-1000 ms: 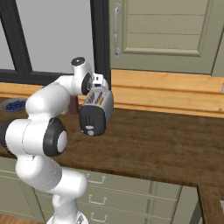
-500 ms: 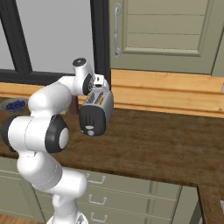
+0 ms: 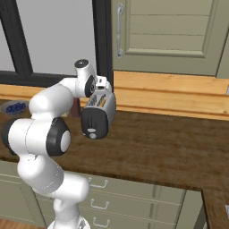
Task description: Start the toaster. Once the lever pops up, take the bread to the plate on the dining counter.
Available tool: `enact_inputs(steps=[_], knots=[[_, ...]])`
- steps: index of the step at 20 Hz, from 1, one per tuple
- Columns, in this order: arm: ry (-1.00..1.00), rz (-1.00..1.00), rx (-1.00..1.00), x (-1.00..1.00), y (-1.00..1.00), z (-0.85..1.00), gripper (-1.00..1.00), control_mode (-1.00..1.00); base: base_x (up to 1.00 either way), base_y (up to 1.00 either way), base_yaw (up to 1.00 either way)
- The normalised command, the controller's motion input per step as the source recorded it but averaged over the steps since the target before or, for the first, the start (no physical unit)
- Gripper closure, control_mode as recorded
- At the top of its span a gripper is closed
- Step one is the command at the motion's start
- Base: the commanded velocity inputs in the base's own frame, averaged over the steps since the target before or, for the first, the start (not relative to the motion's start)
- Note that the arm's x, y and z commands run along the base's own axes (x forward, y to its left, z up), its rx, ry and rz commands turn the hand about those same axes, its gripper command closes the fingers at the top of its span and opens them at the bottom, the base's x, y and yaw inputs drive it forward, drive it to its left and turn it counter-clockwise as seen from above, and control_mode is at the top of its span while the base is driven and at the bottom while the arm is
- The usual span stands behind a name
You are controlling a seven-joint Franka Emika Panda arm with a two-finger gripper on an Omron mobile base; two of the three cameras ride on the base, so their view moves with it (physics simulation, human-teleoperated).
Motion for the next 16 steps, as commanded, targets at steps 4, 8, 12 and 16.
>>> enact_inputs(steps=[4,8,12,16], knots=[[0.0,0.0,0.0,0.0,0.0,0.0,-1.0,-1.0,0.0,0.0,0.0],[0.0,0.0,0.0,0.0,0.0,0.0,-1.0,-1.0,0.0,0.0,0.0],[0.0,0.0,0.0,0.0,0.0,0.0,-1.0,-1.0,0.0,0.0,0.0],[0.0,0.0,0.0,0.0,0.0,0.0,-1.0,-1.0,0.0,0.0,0.0]])
